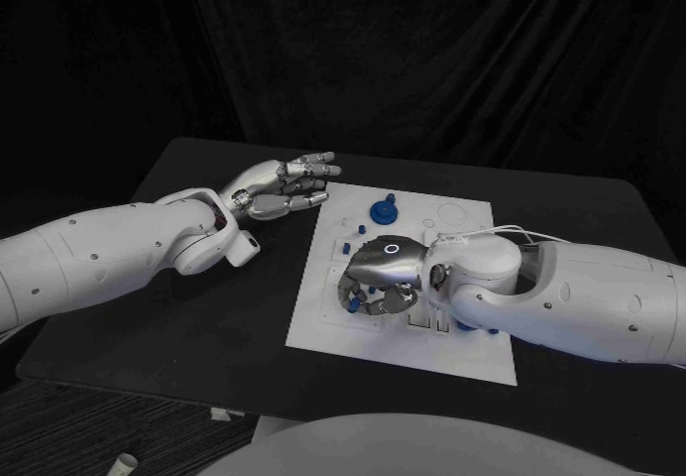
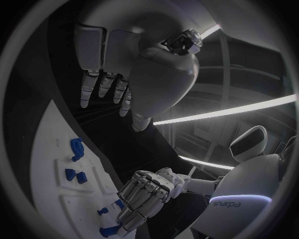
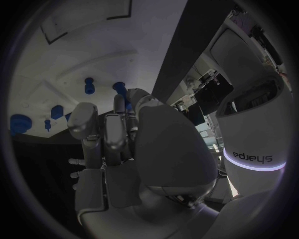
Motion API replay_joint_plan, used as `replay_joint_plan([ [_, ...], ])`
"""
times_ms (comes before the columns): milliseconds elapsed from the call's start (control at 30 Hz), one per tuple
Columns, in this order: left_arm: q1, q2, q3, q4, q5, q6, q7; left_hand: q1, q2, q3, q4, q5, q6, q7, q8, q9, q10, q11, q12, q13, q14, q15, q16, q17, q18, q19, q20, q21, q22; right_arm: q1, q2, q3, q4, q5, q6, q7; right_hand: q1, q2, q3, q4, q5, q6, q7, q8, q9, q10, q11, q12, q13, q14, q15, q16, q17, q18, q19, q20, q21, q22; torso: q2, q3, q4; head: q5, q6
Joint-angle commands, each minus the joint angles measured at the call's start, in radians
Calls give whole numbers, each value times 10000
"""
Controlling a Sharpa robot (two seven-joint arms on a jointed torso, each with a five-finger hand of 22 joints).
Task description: Assemble the parts on the task board
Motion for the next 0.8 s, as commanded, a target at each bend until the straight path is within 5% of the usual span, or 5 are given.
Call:
replay_joint_plan([
  [33,-17,22,10,1,90,92,78,-16,74,53,20,51,-40,33,39,2,-8,96,44,10,4,-47,-34,-7,-39,-17,18,-4,-9,-24,-20,2,30,-92,-85,-27,45,8,46,-44,-17,48,7,34,18,141,-13,-6,-12,-179,-11,-210,-223,-18,-149,-10,-241,1220,2,0,0,-18,1],
  [800,-42,70,10,-43,90,166,4,2,82,70,13,59,-11,34,43,5,-13,96,44,9,5,-40,-34,-7,-40,-14,19,-1,-12,-65,18,2,-68,-92,-42,-88,-34,14,140,-109,-87,-18,6,-16,19,262,-24,-128,-96,-249,-26,-352,-391,14,-250,-25,-431,1171,4,0,2,-48,1],
])
